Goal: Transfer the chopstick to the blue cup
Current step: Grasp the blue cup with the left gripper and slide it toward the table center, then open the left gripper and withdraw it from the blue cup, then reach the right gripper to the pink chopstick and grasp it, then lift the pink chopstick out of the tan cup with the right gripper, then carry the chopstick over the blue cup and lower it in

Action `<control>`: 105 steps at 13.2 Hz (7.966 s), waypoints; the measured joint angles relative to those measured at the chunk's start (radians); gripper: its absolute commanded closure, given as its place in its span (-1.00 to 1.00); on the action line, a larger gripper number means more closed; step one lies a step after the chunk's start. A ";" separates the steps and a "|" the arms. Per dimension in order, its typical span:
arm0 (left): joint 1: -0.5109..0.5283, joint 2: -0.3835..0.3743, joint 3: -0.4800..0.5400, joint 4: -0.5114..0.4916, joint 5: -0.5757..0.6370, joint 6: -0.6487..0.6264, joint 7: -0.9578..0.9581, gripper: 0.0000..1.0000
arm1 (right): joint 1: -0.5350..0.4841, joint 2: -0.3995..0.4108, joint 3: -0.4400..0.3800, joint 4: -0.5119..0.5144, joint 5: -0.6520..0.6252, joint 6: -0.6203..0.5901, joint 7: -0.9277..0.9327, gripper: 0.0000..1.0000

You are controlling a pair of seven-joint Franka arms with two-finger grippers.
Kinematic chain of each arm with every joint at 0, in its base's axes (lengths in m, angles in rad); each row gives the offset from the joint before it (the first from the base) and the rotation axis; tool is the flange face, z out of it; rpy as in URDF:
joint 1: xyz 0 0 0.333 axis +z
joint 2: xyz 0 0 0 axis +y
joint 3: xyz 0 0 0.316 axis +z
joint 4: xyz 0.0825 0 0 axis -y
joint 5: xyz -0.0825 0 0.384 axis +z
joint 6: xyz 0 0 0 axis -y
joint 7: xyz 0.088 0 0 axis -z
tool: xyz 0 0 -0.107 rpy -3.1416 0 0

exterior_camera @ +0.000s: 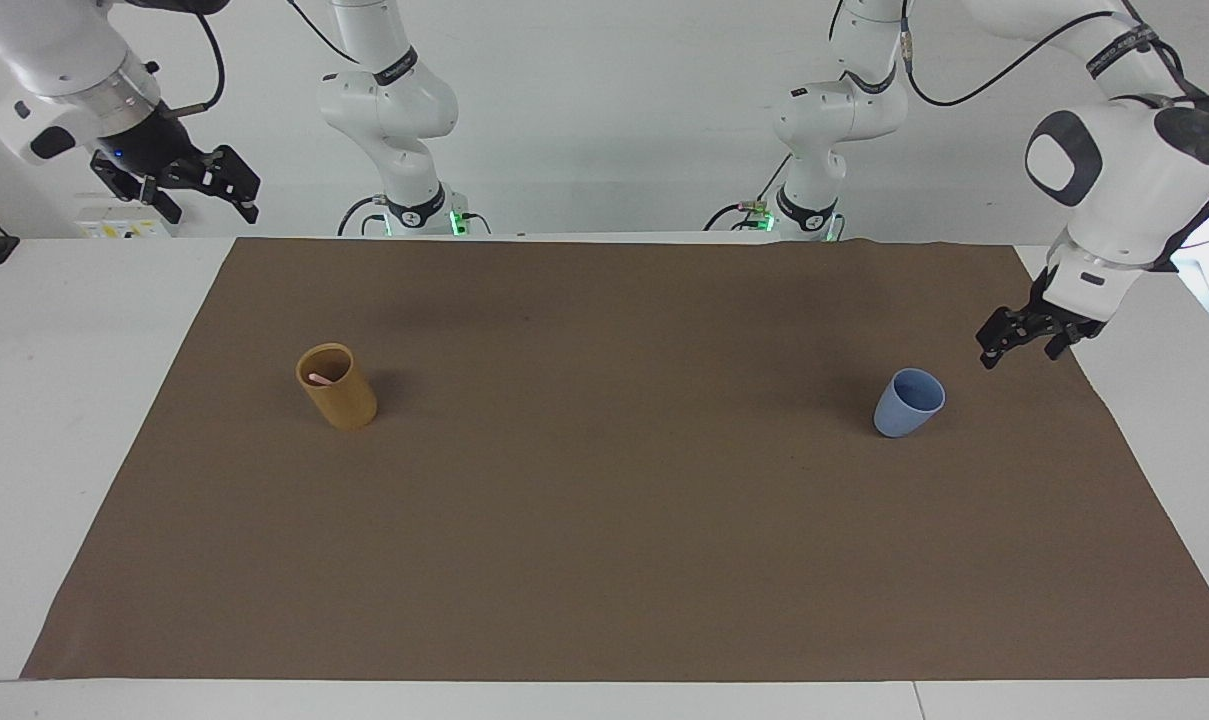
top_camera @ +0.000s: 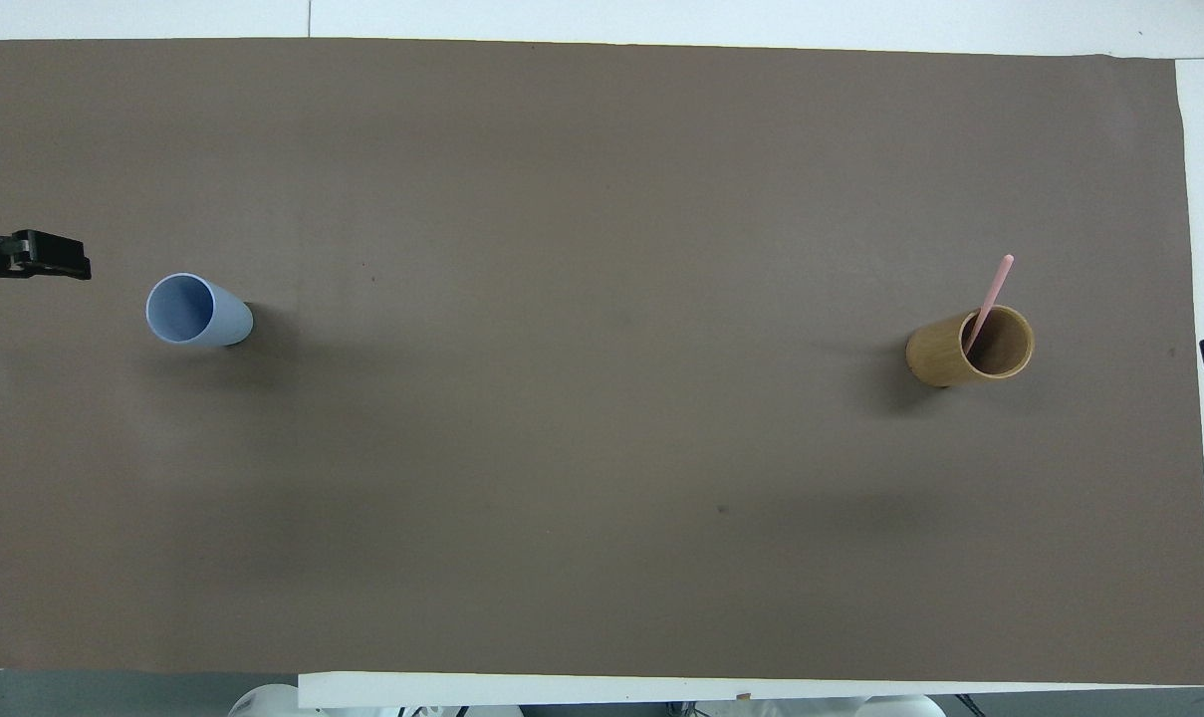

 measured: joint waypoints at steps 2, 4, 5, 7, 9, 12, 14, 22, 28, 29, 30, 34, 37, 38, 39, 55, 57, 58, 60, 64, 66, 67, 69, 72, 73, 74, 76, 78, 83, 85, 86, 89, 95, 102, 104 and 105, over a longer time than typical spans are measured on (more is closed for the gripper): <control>-0.007 0.010 -0.005 -0.074 0.000 0.056 -0.037 -1.00 | 0.000 0.000 0.000 0.000 0.000 0.000 0.000 -1.00; -0.020 0.011 -0.008 -0.120 0.000 0.076 -0.060 -0.91 | 0.000 0.000 0.000 0.000 0.000 0.000 0.000 -1.00; -0.025 0.011 -0.009 -0.134 0.000 0.078 -0.077 0.00 | 0.000 0.000 0.000 0.000 0.000 0.000 0.000 -1.00; -0.049 0.010 -0.010 -0.156 0.000 0.082 -0.194 1.00 | 0.000 0.000 0.000 0.000 0.000 0.000 0.000 -1.00; -0.078 0.011 -0.012 -0.169 0.002 0.090 -0.281 1.00 | 0.000 0.000 0.000 0.000 0.000 0.000 0.000 -1.00; -0.083 0.013 -0.010 -0.174 0.002 0.108 -0.288 1.00 | 0.000 0.000 0.000 0.000 0.000 0.000 0.000 -1.00; -0.083 0.014 -0.009 -0.165 0.002 0.127 -0.289 1.00 | 0.000 0.000 0.000 0.000 0.000 0.000 0.000 -1.00; -0.508 0.047 -0.039 -0.106 -0.055 0.122 -0.664 1.00 | 0.000 0.000 0.000 0.000 0.000 0.000 0.000 -1.00; -0.683 0.139 -0.038 -0.042 -0.125 0.181 -0.842 -0.66 | 0.000 0.000 0.000 0.000 0.000 0.000 0.000 -1.00; -0.682 0.149 -0.036 -0.033 -0.125 0.181 -0.844 -1.00 | 0.000 0.000 0.000 0.000 0.000 0.000 0.000 -1.00; -0.682 0.152 -0.031 -0.027 -0.126 0.185 -0.847 -1.00 | 0.000 0.000 0.000 0.000 0.000 0.000 0.000 -1.00; -0.652 0.116 -0.012 0.041 -0.127 0.187 -0.861 -1.00 | 0.000 0.000 0.000 0.000 0.000 0.000 0.000 -1.00; -0.590 0.021 -0.005 0.080 -0.127 0.026 -0.833 -1.00 | 0.000 0.000 0.000 0.000 0.000 0.000 0.000 -1.00; -0.554 -0.015 -0.003 0.084 -0.127 -0.042 -0.765 -1.00 | 0.000 0.000 0.000 0.000 0.000 0.000 0.000 -1.00; -0.514 -0.045 -0.001 0.085 -0.126 -0.104 -0.674 -1.00 | 0.000 0.000 0.000 0.000 0.000 0.000 0.000 -1.00; -0.017 -0.032 -0.008 0.380 -0.020 -0.455 0.063 -1.00 | 0.102 -0.054 0.038 -0.424 0.025 0.702 -0.132 -1.00; -0.028 -0.027 -0.015 0.374 -0.020 -0.467 0.062 -1.00 | 0.099 -0.053 0.035 -0.487 0.067 0.757 -0.175 -1.00; -0.033 -0.028 -0.016 0.366 -0.020 -0.470 0.061 -1.00 | 0.099 -0.053 0.036 -0.518 0.082 0.796 -0.200 -1.00; -0.033 -0.028 -0.014 0.360 -0.019 -0.470 0.061 -1.00 | 0.102 -0.052 0.036 -0.584 0.098 0.910 -0.248 -1.00; -0.033 -0.028 -0.013 0.360 -0.019 -0.470 0.061 -1.00 | 0.097 -0.010 0.035 -0.647 0.100 1.058 -0.366 -0.62; -0.033 -0.028 -0.013 0.360 -0.019 -0.470 0.061 -1.00 | 0.096 -0.003 0.035 -0.656 0.100 1.060 -0.373 -0.39; -0.033 -0.028 -0.013 0.360 -0.019 -0.470 0.061 -1.00 | 0.096 -0.003 0.035 -0.658 0.100 1.053 -0.373 -0.33; -0.033 -0.028 -0.013 0.360 -0.019 -0.470 0.061 -1.00 | 0.096 -0.004 0.035 -0.659 0.100 1.030 -0.373 -0.07; -0.033 -0.028 -0.013 0.360 -0.019 -0.470 0.061 -1.00 | 0.080 -0.007 0.034 -0.659 0.100 0.971 -0.373 0.09; -0.033 -0.028 -0.013 0.360 -0.019 -0.470 0.061 -1.00 | 0.074 -0.009 0.034 -0.659 0.100 0.955 -0.374 0.21; -0.033 -0.028 -0.013 0.360 -0.019 -0.470 0.061 -1.00 | 0.072 -0.012 0.034 -0.659 0.100 0.949 -0.374 0.34; -0.033 -0.028 -0.013 0.360 -0.019 -0.470 0.061 -1.00 | 0.071 -0.014 0.034 -0.659 0.101 0.946 -0.374 0.73; -0.033 -0.028 -0.013 0.360 -0.019 -0.470 0.061 -1.00 | 0.071 -0.014 0.034 -0.655 0.101 0.946 -0.374 1.00; -0.033 -0.028 -0.013 0.360 -0.019 -0.470 0.061 -1.00 | 0.072 -0.018 0.034 -0.600 0.101 0.923 -0.374 1.00; -0.033 -0.028 -0.013 0.360 -0.019 -0.470 0.061 -1.00 | 0.074 -0.036 0.035 -0.502 0.101 0.790 -0.374 1.00; -0.033 -0.028 -0.013 0.360 -0.019 -0.470 0.061 -1.00 | 0.077 -0.048 0.037 -0.428 0.101 0.701 -0.374 1.00; -0.033 -0.028 -0.013 0.360 -0.019 -0.470 0.061 -1.00 | 0.114 -0.059 0.067 -0.204 0.114 0.510 -0.266 1.00; -0.033 -0.028 -0.013 0.360 -0.019 -0.470 0.061 -1.00 | 0.433 0.066 0.112 -0.046 0.113 0.615 0.305 1.00; -0.033 -0.028 -0.013 0.360 -0.019 -0.470 0.061 -1.00 | 0.744 0.402 0.111 0.180 -0.048 0.785 0.739 1.00; -0.033 -0.028 -0.013 0.360 -0.019 -0.470 0.061 -1.00 | 0.755 0.425 0.111 0.170 -0.059 0.786 0.740 0.99; -0.033 -0.028 -0.013 0.360 -0.019 -0.470 0.061 -1.00 | 0.757 0.424 0.111 0.158 -0.059 0.785 0.740 0.98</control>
